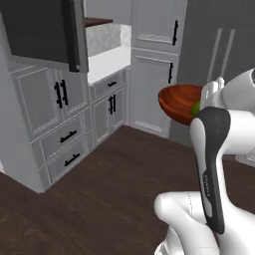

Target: Pick the lime from the sink and place it in the bowl. Then pick the bowl and place it in the microwave. Then close the microwave door and press the start button.

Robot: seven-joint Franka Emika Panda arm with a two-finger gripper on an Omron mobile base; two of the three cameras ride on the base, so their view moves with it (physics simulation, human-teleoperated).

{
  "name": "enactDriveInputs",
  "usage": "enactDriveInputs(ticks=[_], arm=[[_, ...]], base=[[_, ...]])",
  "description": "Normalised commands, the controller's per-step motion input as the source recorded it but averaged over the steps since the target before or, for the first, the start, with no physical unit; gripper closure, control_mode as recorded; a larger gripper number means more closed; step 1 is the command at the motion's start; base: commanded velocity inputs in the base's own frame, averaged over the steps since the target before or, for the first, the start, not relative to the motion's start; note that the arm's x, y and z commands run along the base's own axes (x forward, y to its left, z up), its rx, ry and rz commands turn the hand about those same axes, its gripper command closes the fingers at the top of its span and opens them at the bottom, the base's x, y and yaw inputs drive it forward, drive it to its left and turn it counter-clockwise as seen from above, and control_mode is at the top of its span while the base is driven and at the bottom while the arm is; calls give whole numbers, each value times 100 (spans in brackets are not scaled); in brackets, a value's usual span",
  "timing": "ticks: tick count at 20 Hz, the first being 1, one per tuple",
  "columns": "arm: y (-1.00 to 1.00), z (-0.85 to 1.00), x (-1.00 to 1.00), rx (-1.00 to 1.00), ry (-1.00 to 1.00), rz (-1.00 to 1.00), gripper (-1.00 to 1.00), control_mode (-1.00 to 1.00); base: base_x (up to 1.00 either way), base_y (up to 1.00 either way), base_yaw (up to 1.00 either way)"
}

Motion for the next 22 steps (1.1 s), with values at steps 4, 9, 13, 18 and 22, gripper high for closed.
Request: enactDriveInputs(ticks=[4, 9, 13, 18, 22], arm=[[0, 0, 0, 0, 0, 0, 100, 100], [0, 0, 0, 0, 0, 0, 100, 100], [0, 0, 0, 0, 0, 0, 100, 100], [0, 0, 0, 0, 0, 0, 100, 100], [0, 0, 0, 0, 0, 0, 100, 100]], base=[[89, -66, 67], [72, -77, 65], [42, -91, 58], [22, -100, 51], [15, -100, 48]])
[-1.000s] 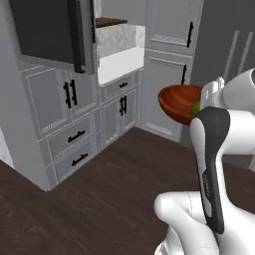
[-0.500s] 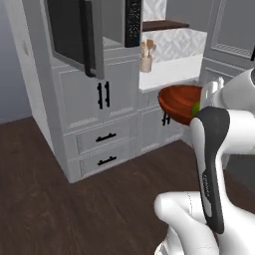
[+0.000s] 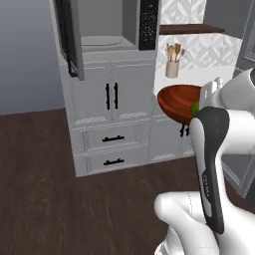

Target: Pick the lime from the sink and place it in the bowl. Then pick the bowl and place it in the microwave. Then close the microwave door and press the start button.

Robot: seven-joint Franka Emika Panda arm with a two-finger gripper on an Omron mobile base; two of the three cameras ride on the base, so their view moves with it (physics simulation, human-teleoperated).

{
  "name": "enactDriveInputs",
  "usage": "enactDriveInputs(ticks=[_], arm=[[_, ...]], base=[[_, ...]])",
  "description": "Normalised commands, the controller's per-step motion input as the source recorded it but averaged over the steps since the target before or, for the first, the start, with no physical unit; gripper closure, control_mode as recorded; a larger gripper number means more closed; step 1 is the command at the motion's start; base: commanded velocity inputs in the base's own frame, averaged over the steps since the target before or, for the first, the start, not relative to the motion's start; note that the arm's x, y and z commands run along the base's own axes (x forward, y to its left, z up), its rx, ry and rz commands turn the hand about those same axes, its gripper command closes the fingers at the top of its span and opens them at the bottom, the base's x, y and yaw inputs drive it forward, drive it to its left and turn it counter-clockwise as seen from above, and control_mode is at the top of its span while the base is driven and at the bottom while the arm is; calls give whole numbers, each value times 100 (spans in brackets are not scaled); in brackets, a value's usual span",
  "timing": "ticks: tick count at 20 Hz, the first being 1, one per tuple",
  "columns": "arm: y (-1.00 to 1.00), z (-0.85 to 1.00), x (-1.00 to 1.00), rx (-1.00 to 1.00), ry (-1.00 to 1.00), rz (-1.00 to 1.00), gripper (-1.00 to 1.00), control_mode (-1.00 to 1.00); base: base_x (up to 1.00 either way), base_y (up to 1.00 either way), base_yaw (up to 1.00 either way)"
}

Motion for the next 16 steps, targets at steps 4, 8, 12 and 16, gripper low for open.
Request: enactDriveInputs(ticks=[4, 8, 12, 16], arm=[[0, 0, 0, 0, 0, 0, 100, 100], [0, 0, 0, 0, 0, 0, 100, 100], [0, 0, 0, 0, 0, 0, 100, 100], [0, 0, 0, 0, 0, 0, 100, 100]], base=[[17, -100, 50], [22, -97, 53], [41, -87, 53], [50, -58, 47]])
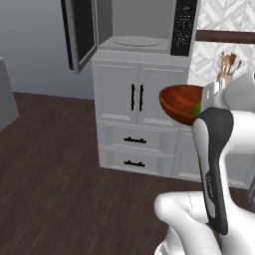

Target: Pick the lime from the sink and place it in the bowl. Then pick the bowl and place it in the microwave. Then close the microwave door and press the start button.

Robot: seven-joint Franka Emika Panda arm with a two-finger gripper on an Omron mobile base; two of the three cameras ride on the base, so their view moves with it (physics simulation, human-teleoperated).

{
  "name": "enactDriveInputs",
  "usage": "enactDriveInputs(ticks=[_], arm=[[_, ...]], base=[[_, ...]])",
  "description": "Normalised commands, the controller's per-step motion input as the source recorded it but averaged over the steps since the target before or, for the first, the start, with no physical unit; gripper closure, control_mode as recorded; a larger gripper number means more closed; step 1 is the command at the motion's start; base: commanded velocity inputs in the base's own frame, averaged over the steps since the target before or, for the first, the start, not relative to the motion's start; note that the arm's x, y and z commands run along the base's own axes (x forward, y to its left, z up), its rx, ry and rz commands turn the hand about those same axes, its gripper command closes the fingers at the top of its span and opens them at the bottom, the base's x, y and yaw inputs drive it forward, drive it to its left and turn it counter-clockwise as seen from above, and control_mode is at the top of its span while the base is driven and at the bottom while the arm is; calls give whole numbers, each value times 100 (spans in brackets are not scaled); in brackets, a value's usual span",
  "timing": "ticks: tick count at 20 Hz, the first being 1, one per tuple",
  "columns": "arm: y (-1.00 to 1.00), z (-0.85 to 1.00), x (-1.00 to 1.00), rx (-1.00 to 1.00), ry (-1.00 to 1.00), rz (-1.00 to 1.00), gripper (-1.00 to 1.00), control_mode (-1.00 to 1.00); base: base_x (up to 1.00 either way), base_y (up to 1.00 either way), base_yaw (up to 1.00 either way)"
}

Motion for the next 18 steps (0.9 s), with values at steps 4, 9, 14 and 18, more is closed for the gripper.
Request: enactDriveInputs(ticks=[4, 9, 14, 18], arm=[[0, 0, 0, 0, 0, 0, 100, 100], [0, 0, 0, 0, 0, 0, 100, 100], [0, 0, 0, 0, 0, 0, 100, 100], [0, 0, 0, 0, 0, 0, 100, 100]], base=[[70, -48, 39], [50, -74, 33], [49, -84, 25], [61, -54, 22]])
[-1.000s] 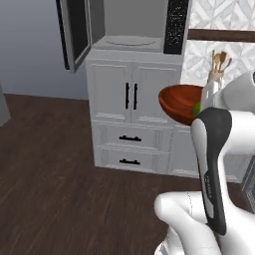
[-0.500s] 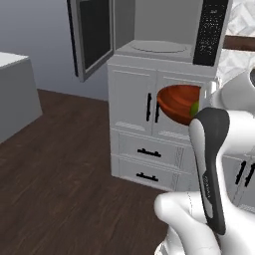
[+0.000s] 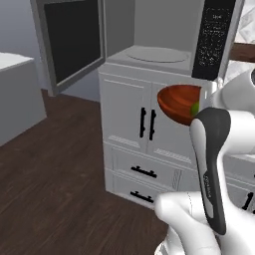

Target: Pick the lime from the sink and place it in the bowl. Then pick the bowl and place it in the microwave. Then close the microwave door and press the start button.

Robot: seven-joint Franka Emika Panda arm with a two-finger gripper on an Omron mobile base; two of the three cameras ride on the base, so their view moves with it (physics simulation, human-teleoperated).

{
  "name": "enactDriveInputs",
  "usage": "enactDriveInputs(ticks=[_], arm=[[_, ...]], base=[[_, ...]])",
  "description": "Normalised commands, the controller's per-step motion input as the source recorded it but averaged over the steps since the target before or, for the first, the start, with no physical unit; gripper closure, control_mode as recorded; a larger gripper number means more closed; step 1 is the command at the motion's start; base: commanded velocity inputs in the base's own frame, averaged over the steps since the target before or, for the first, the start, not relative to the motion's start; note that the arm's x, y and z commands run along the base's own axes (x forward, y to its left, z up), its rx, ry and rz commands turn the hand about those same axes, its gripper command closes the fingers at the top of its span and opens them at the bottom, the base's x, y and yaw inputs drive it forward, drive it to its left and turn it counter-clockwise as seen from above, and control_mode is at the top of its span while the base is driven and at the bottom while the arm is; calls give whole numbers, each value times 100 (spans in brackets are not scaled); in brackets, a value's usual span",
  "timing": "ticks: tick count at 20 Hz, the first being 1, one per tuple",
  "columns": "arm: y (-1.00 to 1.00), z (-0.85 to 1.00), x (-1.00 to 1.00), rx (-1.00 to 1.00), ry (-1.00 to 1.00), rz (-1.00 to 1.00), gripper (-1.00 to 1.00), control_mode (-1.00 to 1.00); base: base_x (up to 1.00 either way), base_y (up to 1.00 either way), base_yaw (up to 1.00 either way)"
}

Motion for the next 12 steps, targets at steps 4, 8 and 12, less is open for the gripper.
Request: enactDriveInputs(ticks=[4, 8, 12], arm=[[0, 0, 0, 0, 0, 0, 100, 100], [0, 0, 0, 0, 0, 0, 100, 100], [0, 0, 0, 0, 0, 0, 100, 100]], base=[[73, -21, 17], [71, -6, 16], [57, 9, 8]])
